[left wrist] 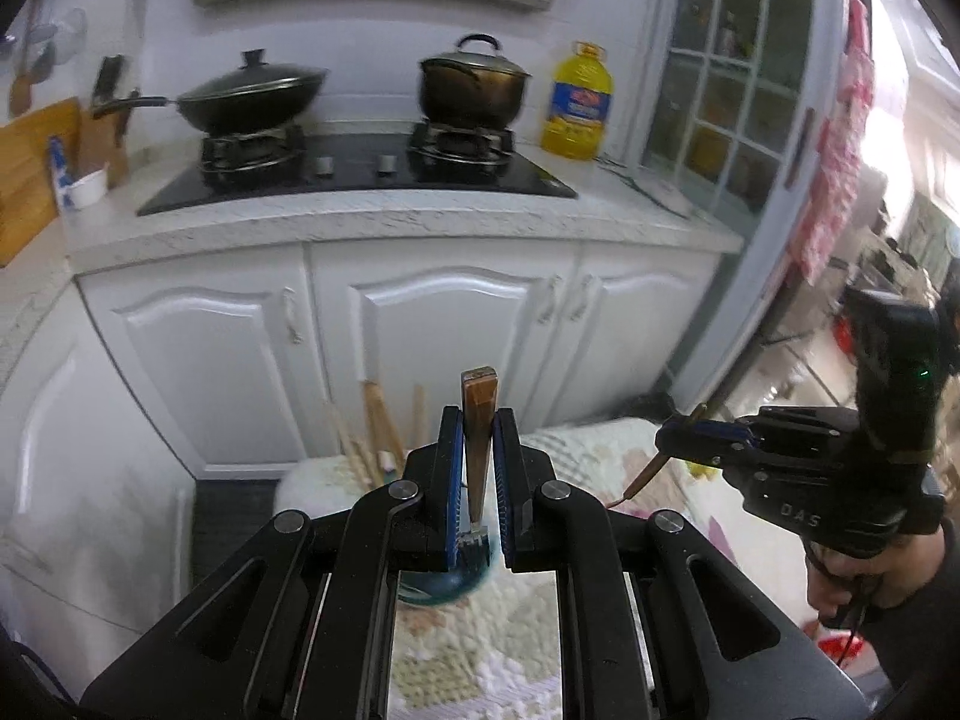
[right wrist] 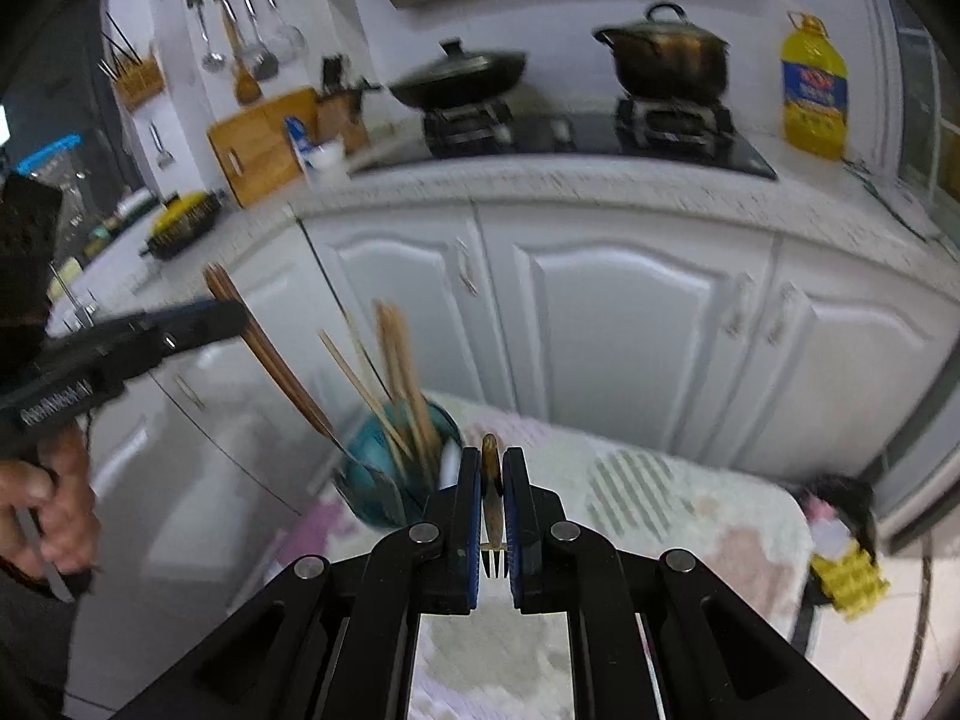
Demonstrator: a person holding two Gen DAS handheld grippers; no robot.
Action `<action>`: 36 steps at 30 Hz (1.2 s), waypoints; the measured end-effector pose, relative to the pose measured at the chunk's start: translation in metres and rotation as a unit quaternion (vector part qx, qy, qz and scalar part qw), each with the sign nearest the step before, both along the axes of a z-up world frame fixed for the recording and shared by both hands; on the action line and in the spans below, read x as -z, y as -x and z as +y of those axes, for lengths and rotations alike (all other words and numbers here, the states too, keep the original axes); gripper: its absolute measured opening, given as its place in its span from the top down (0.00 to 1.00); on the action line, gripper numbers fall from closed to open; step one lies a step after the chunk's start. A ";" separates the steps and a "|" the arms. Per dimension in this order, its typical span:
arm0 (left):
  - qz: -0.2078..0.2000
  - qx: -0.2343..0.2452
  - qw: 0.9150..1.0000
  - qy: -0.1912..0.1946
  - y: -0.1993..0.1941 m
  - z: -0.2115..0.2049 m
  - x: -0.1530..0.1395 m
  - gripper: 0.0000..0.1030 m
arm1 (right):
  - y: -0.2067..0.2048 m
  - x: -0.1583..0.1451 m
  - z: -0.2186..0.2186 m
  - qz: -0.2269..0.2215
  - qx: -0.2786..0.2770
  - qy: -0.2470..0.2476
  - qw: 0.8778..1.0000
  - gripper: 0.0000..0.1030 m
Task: Organize utensils
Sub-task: 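Lower the chopstick and fork into the holder and open both tools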
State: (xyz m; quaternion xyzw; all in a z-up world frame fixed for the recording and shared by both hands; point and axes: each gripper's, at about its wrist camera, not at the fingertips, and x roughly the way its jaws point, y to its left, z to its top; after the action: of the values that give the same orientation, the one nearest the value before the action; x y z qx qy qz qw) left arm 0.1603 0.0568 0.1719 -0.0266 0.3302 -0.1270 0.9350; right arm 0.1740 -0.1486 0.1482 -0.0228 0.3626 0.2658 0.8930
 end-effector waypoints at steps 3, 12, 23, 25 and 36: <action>0.002 -0.011 1.000 -0.005 -0.012 0.010 0.010 0.92 | -0.014 -0.003 0.023 -0.002 -0.007 -0.022 1.000 0.94; 0.022 -0.028 0.999 -0.025 -0.041 0.024 0.057 0.92 | -0.054 0.032 0.088 0.017 -0.037 -0.027 0.999 0.94; 0.065 -0.017 0.998 0.009 -0.056 0.035 0.097 0.91 | -0.095 0.103 0.105 0.081 -0.028 0.005 0.996 0.94; 0.068 -0.015 0.998 0.011 -0.054 0.034 0.098 0.89 | -0.097 0.110 0.105 0.095 -0.029 0.000 0.995 0.93; 0.040 -0.033 0.997 0.054 -0.018 0.041 0.081 0.36 | -0.069 0.089 0.068 0.080 0.009 -0.026 0.996 0.53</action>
State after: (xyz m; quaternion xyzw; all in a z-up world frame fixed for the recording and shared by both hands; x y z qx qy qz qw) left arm 0.1781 0.0978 0.0914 -0.0928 0.3585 -0.1124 0.9221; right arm 0.2432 -0.0803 0.0597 0.0254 0.4261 0.2678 0.8638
